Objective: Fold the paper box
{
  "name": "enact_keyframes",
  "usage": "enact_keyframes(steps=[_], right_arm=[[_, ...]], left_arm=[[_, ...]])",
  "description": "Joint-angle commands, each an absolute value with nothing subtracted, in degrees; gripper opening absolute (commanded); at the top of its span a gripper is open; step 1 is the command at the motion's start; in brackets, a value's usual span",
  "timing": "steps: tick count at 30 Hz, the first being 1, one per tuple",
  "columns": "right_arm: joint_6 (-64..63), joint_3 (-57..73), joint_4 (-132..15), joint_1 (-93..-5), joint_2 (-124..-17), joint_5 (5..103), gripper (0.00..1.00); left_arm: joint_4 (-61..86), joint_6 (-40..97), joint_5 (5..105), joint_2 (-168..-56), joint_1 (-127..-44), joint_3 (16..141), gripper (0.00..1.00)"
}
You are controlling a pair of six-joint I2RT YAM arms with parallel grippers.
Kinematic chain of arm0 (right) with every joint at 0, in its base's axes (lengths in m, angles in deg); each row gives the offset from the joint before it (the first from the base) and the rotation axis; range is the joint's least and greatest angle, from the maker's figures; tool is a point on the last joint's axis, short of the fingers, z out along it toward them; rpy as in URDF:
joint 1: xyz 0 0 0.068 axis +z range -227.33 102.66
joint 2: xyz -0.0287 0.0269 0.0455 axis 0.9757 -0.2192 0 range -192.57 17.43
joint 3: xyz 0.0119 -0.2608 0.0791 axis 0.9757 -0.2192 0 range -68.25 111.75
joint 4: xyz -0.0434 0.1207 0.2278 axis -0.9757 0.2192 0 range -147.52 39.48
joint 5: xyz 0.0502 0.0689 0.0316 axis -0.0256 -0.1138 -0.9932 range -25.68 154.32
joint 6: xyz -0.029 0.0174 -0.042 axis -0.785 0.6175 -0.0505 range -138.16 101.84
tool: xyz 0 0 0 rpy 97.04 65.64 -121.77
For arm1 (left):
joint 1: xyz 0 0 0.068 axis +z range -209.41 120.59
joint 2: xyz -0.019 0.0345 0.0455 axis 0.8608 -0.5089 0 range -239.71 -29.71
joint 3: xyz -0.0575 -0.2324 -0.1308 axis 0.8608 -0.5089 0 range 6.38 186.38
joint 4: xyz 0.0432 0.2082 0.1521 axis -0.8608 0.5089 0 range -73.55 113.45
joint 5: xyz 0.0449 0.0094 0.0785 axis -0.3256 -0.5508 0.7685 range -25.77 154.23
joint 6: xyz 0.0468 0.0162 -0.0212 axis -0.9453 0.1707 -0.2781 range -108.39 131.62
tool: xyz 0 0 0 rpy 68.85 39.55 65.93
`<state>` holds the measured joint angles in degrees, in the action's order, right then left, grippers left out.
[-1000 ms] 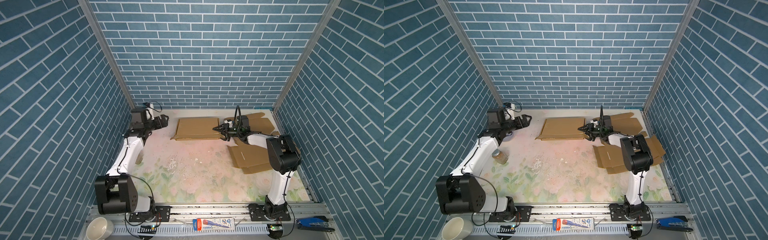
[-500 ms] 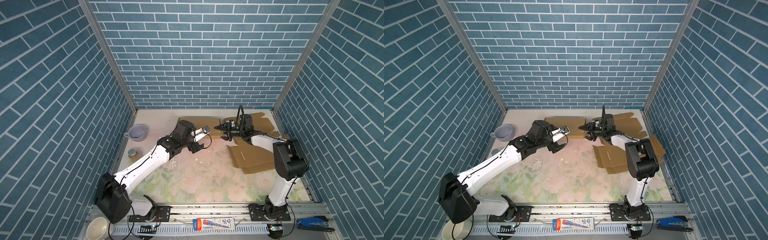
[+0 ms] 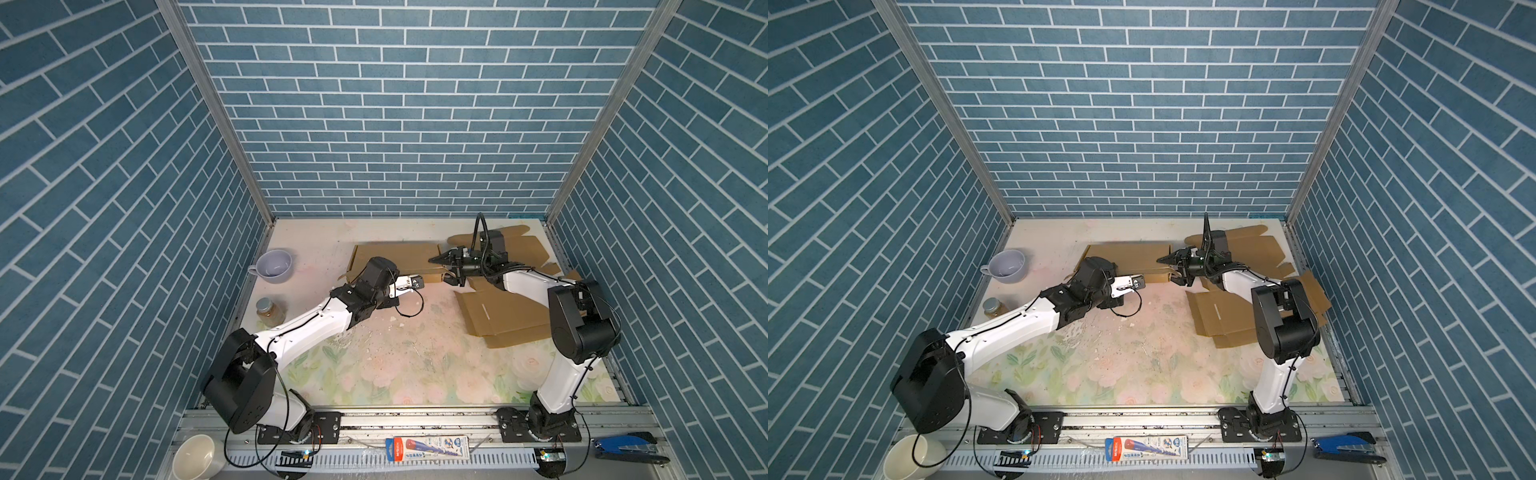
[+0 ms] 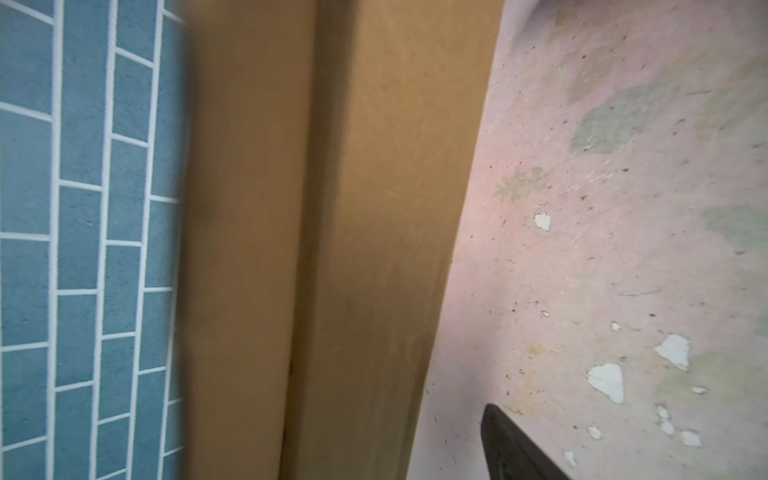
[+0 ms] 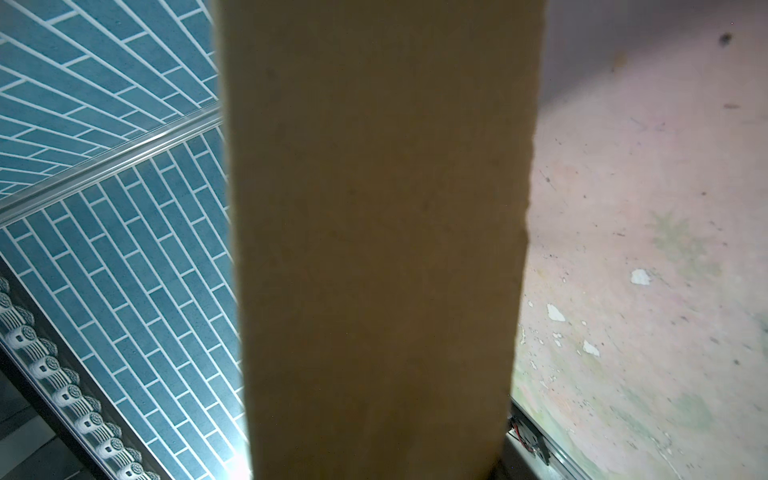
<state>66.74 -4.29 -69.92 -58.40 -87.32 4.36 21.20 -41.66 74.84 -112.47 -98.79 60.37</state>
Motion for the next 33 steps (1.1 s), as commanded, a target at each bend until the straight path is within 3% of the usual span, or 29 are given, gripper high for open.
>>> enact_keyframes(steps=[1,7,12,19,25,29,33], right_arm=[[70.2,-5.5,-71.5,-58.6,-84.4,0.7,0.41],[71.5,-6.6,-72.5,-58.6,-83.5,0.3,0.42],[73.4,-7.5,-75.2,-58.7,-83.3,0.2,0.52],[73.7,-9.2,-77.2,-59.9,-80.9,0.2,0.71],[71.6,-10.8,-75.9,-63.5,-78.0,0.6,0.73],[63.5,-9.6,-67.3,-66.4,-75.3,1.7,0.74],[44.0,-5.2,-50.1,-69.4,-70.9,6.9,0.73]], left_arm=[[13.7,-46.9,77.2,-111.2,-99.1,56.6,0.75],[7.4,-50.3,78.1,-110.8,-99.1,53.8,0.65],[8.4,-51.0,78.0,-110.9,-99.1,54.2,0.56],[13.7,-49.7,77.8,-109.9,-99.0,55.9,0.53],[25.7,-45.9,75.3,-109.9,-97.9,61.1,0.52],[36.1,-42.4,72.0,-110.6,-95.9,66.9,0.5],[47.2,-39.2,66.1,-111.8,-93.7,73.7,0.5]])
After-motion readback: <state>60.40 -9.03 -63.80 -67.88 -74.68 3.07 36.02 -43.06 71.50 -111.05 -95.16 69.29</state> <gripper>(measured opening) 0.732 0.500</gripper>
